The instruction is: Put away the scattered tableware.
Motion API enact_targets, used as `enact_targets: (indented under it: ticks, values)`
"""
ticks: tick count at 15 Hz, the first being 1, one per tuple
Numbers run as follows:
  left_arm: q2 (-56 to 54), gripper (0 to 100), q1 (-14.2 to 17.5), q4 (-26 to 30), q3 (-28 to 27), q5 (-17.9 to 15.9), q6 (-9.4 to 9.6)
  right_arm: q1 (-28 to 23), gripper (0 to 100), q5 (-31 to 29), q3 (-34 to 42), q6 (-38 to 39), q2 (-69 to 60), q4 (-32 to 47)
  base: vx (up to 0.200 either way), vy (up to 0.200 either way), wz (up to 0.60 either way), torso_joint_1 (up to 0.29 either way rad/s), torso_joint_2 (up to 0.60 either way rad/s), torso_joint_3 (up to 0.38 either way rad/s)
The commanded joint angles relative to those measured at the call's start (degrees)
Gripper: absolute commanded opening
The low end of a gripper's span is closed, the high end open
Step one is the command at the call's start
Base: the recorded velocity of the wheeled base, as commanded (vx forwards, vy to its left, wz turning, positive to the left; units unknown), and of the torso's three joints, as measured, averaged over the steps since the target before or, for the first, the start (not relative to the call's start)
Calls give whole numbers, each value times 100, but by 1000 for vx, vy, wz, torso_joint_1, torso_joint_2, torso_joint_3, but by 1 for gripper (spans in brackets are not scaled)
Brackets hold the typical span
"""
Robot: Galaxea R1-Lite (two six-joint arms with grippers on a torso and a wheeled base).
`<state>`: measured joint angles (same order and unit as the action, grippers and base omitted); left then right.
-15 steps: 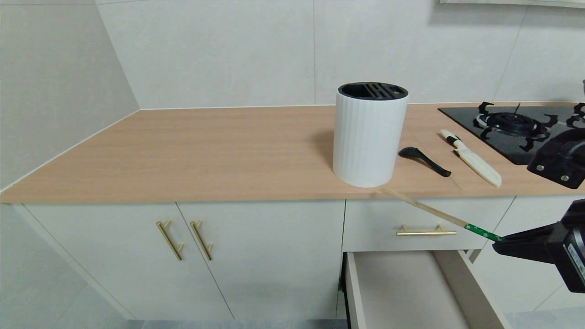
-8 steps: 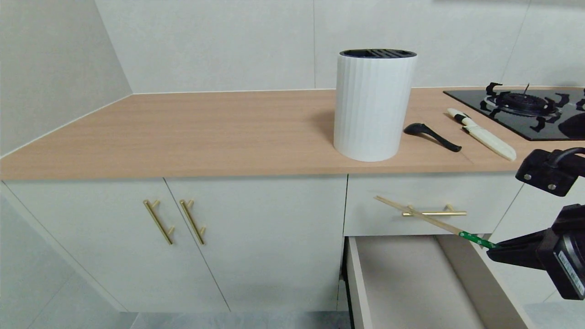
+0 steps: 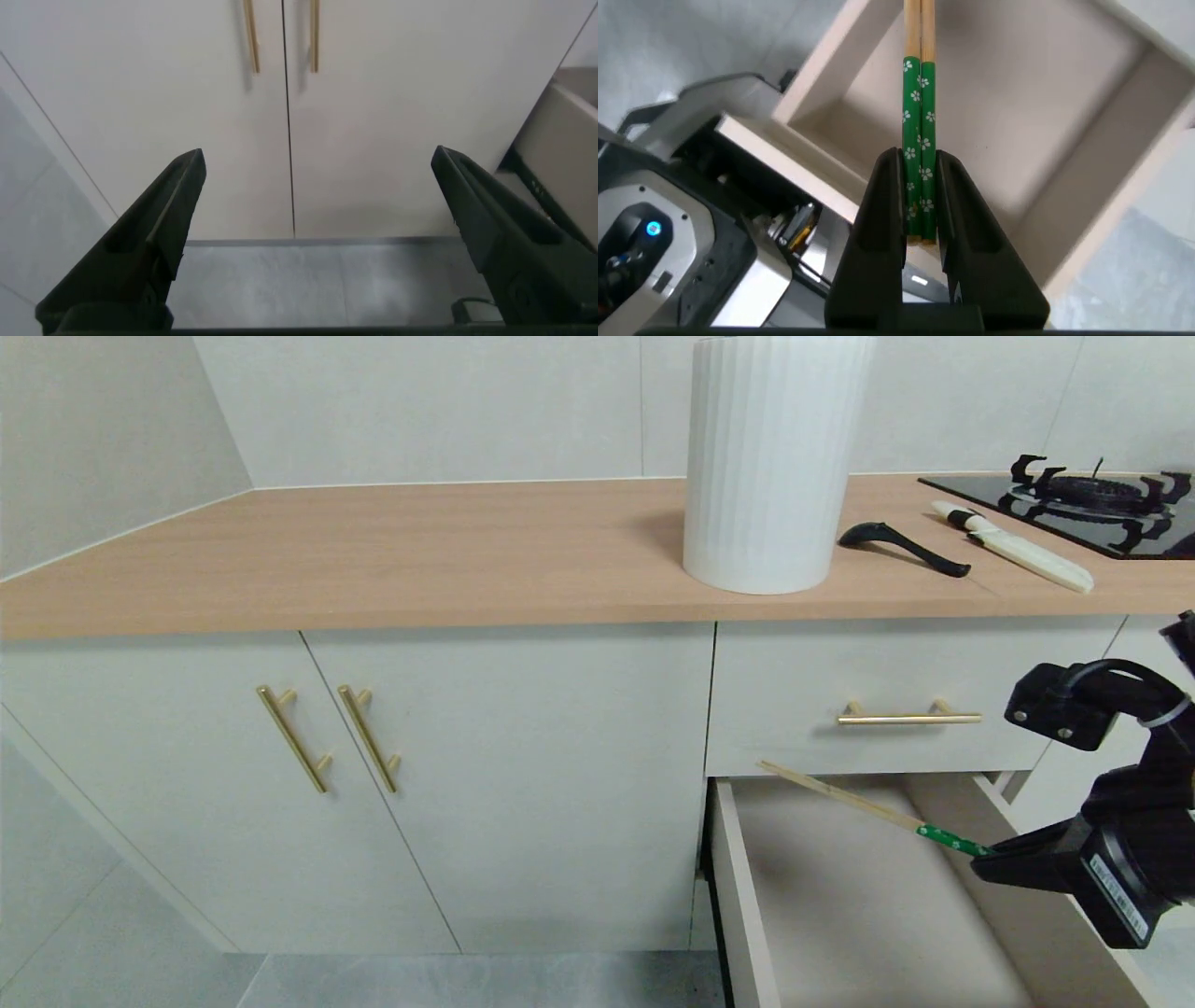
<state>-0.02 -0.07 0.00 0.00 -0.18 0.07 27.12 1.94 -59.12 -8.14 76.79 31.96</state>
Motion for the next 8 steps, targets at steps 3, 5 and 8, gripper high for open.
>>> enact_targets:
  ticks: [3,5,8]
  values:
    - [2,100,-1,0,0,1,1,3,0,0,-3,6,310,-6,0,0,0,-33,133,102]
    - [2,100,7,0,0,1,1,3,0,0,-11,6,425,-6,0,0,0,-6,21,25]
    - [2,100,7,0,0,1,1,-49,0,-18,-29,32,750,-15,0,0,0,0,0,0]
